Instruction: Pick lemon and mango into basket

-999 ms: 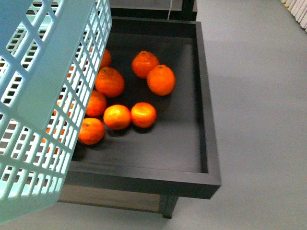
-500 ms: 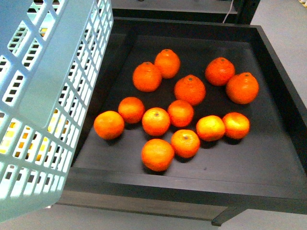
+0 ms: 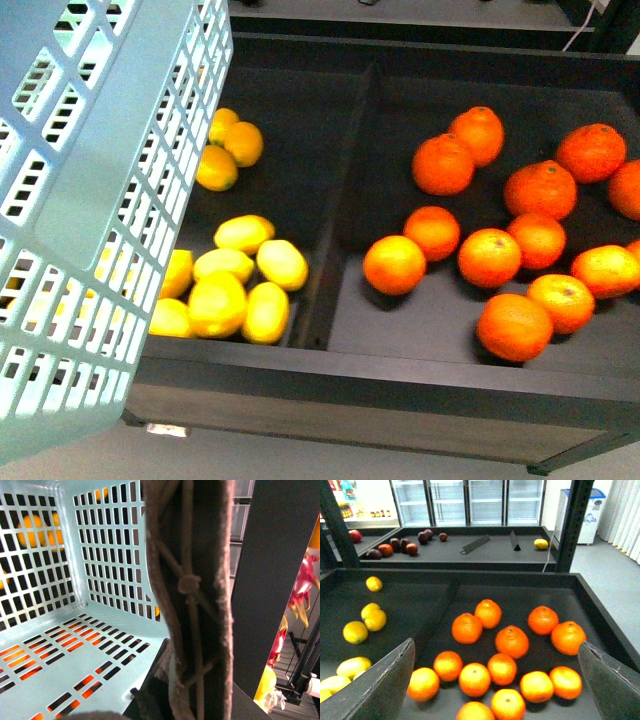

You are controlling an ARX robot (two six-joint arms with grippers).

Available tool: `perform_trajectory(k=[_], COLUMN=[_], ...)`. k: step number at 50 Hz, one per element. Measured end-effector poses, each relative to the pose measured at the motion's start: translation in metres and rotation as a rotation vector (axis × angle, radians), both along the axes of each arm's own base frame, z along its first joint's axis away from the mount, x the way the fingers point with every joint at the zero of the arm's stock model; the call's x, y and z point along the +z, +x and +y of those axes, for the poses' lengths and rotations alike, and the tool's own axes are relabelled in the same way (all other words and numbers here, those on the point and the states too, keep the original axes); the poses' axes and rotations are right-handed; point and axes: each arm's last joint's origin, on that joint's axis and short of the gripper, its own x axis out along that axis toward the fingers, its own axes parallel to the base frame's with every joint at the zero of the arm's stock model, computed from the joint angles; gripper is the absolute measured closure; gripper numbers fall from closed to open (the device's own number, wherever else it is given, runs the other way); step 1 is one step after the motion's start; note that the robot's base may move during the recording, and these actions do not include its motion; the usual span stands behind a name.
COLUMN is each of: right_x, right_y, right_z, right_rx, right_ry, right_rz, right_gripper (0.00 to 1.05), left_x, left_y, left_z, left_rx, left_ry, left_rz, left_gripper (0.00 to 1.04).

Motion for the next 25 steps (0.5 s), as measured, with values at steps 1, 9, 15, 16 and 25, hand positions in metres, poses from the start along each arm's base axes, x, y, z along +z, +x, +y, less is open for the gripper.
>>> perform_trajectory(k=[1, 9, 15, 16, 25], right_x=[0.0000, -0.0001, 0.0001, 0.0000, 0.0000], right_y=[0.0000, 0.0000, -0.0001, 0.0000, 0.0000], right_z=[0.0000, 0.0000, 0.0000, 0.0000, 0.0000], right_rx=[0.000, -0.001, -0.001, 0.000, -0.001], right_ry=[0.000, 0.000, 0.000, 0.000, 0.000], right_rz=[0.000, 0.001, -0.001, 0.000, 0.000], right_gripper=[0.09, 0.09, 0.09, 0.09, 0.09], left_x=[0.0001, 0.0001, 0.0001, 0.0001, 0.0001], left_y=[-0.0001, -0.0001, -0.0002, -0.0001, -0.0001], left_z=[0.0000, 0.0000, 0.0000, 0.0000, 0.0000], left_rx=[0.000, 0.000, -0.001, 0.000, 0.000], left_ry=[0.000, 0.000, -0.001, -0.001, -0.002], left_rz=[0.000, 0.000, -0.001, 0.000, 0.000], left_gripper=[0.99, 0.99, 0.99, 0.99, 0.99])
